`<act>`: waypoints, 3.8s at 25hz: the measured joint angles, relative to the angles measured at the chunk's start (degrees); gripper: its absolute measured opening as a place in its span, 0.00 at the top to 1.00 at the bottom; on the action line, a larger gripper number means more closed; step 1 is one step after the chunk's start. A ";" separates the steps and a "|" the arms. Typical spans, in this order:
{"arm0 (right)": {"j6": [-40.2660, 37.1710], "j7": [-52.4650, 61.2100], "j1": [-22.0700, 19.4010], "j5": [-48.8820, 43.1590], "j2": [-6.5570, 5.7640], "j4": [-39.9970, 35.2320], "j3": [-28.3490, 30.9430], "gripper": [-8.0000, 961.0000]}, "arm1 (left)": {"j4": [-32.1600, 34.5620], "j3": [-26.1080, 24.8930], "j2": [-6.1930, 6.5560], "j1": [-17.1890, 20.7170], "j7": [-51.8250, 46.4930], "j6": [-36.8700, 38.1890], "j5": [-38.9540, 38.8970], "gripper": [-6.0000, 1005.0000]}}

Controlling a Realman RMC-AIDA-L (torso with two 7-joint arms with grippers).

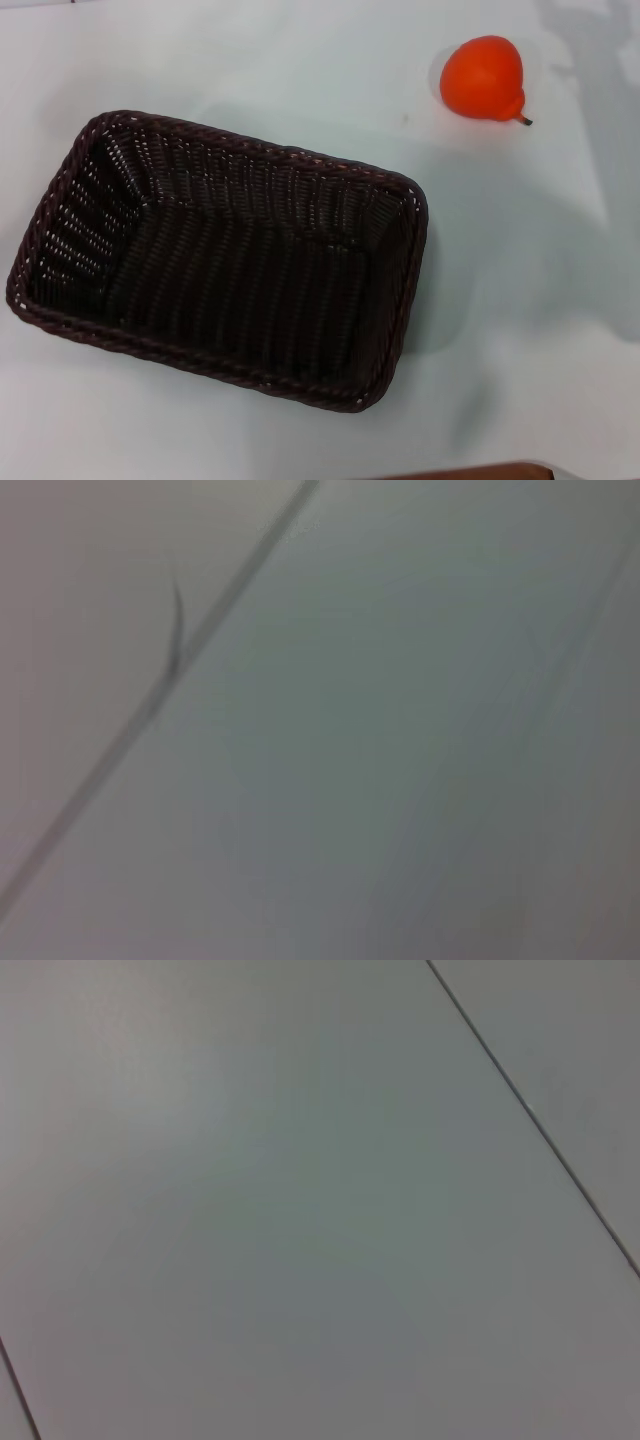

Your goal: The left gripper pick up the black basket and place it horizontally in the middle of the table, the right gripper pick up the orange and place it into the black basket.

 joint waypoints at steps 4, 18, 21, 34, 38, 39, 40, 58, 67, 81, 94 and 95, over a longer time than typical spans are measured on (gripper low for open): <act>-0.06 0.25 0.00 0.00 -0.01 0.18 0.08 0.02 | -7.09 2.30 3.86 -0.66 -13.33 0.66 10.94 0.30; -1.37 0.38 0.30 0.00 -0.09 0.43 0.14 0.02 | -37.81 2.23 3.27 -2.64 -46.73 -1.71 48.80 0.30; -1.56 0.38 0.18 -0.01 -0.09 0.34 0.13 0.02 | -40.03 2.45 2.69 -3.89 -49.80 -3.42 53.26 0.30; -3.56 0.38 0.56 0.00 -0.01 0.37 0.22 0.02 | -43.96 2.60 -2.49 -9.61 -55.31 -5.78 70.00 0.29; -4.17 0.38 0.63 0.00 0.00 0.40 0.27 0.02 | -43.67 2.67 -3.22 -9.75 -55.33 -5.45 70.54 0.29; -4.31 0.38 0.64 0.00 -0.02 0.42 0.34 0.02 | -43.57 2.67 -3.36 -9.80 -55.34 -5.27 70.83 0.29; -4.51 0.37 0.65 0.00 -0.05 0.45 0.52 0.02 | -43.37 2.67 -3.49 -9.93 -55.34 -5.14 71.21 0.29; -6.60 0.33 1.01 0.00 -0.18 1.16 1.59 0.02 | -41.76 2.75 -4.70 -11.75 -54.96 -5.14 76.34 0.62; -6.87 0.37 1.05 0.00 -0.17 1.22 2.34 0.02 | -41.38 -3.35 -4.72 -12.24 -55.23 -7.26 70.36 0.83; -7.16 0.38 1.05 0.00 -0.17 1.22 2.42 0.02 | -38.03 -16.14 -7.80 -11.64 -62.51 -5.00 67.76 0.81; -8.37 0.38 1.43 0.00 -0.17 1.40 2.42 0.04 | -31.54 -17.66 -9.82 -9.38 -62.70 -0.20 64.95 0.80; -8.37 0.38 1.46 0.00 -0.18 1.40 2.42 0.04 | -31.33 -17.66 -10.05 -9.28 -62.87 0.06 64.83 0.80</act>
